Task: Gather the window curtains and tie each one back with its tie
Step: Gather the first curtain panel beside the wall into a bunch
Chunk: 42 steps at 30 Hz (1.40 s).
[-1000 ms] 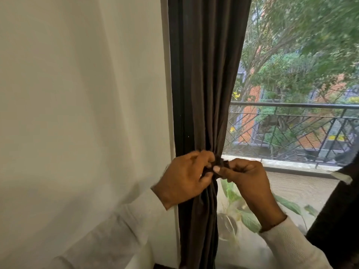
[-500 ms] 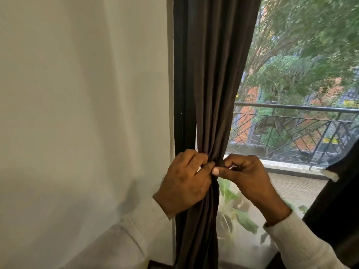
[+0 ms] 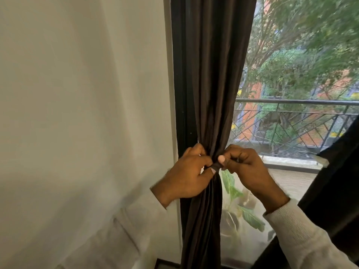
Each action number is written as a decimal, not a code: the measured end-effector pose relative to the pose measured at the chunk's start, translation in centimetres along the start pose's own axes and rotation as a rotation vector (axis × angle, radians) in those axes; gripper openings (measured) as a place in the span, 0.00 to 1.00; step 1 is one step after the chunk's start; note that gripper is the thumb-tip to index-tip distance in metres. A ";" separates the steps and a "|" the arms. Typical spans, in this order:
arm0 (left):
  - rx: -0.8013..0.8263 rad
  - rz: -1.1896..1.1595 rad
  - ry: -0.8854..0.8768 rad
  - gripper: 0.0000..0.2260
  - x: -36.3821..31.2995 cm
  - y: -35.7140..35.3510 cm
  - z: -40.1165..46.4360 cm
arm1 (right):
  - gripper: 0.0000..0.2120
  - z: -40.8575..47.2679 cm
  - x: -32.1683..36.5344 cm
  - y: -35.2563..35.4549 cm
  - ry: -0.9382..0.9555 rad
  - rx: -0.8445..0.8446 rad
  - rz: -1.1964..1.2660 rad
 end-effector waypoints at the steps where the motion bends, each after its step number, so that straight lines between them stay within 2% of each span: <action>1: 0.066 -0.085 -0.001 0.10 -0.1 0.5 0.3 | 0.10 0.0 -0.2 -0.1 -0.028 -0.004 0.029; 3: 0.215 -0.259 0.014 0.07 -0.2 1.4 0.8 | 0.14 0.0 -0.2 -0.3 -0.089 -0.006 0.122; 5: 0.272 -0.254 -0.016 0.10 -0.3 1.8 1.0 | 0.13 -0.1 0.1 -0.6 -0.153 0.004 0.213; 9: 0.069 -0.147 -0.053 0.09 -0.3 1.2 0.5 | 0.14 -0.3 0.1 -1.1 -0.254 0.035 0.302; 12: -0.058 -0.063 -0.084 0.05 -0.2 1.3 -0.1 | 0.14 -0.6 -0.2 -1.0 -0.284 -0.009 0.309; 16: -0.204 0.007 -0.084 0.09 -0.5 1.5 -1.4 | 0.14 -1.1 -0.7 -0.8 -0.317 -0.026 0.313; 19: -0.319 0.042 -0.147 0.06 0.1 1.4 -2.4 | 0.13 -1.6 -0.8 -1.1 -0.314 -0.021 0.311; 24: -0.471 0.002 -0.111 0.03 0.9 0.7 -3.6 | 0.03 -2.2 -0.9 -1.2 -0.262 -0.060 0.267; 28: -0.391 -0.325 0.073 0.05 1.4 0.0 -3.4 | 0.05 -1.7 -0.7 -1.7 -0.168 -0.083 0.176; 31: -0.320 -0.434 0.182 0.06 1.8 -0.5 -3.0 | 0.10 -1.3 -0.8 -1.6 -0.101 -0.129 0.109; 35: -0.339 -0.585 0.317 0.08 2.2 -0.5 -2.6 | 0.12 -1.2 -1.3 -1.3 -0.111 -0.122 0.094; 37: -0.305 -0.669 0.381 0.13 2.6 -0.6 -2.2 | 0.11 -1.3 -1.4 -1.3 -0.105 -0.112 0.093; 42: -0.199 -0.787 0.506 0.14 3.5 -1.5 -2.3 | 0.10 -1.9 -1.6 -1.9 -0.096 -0.107 0.046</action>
Point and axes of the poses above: each hand's wrist, its own z-axis towards the middle knuckle, its own y-axis out of the back of the hand, x = y × z, the point moved 4 cm from there along z, towards the middle knuckle, and after that the axes turned 4 degrees about z, right-handed, at the moved point
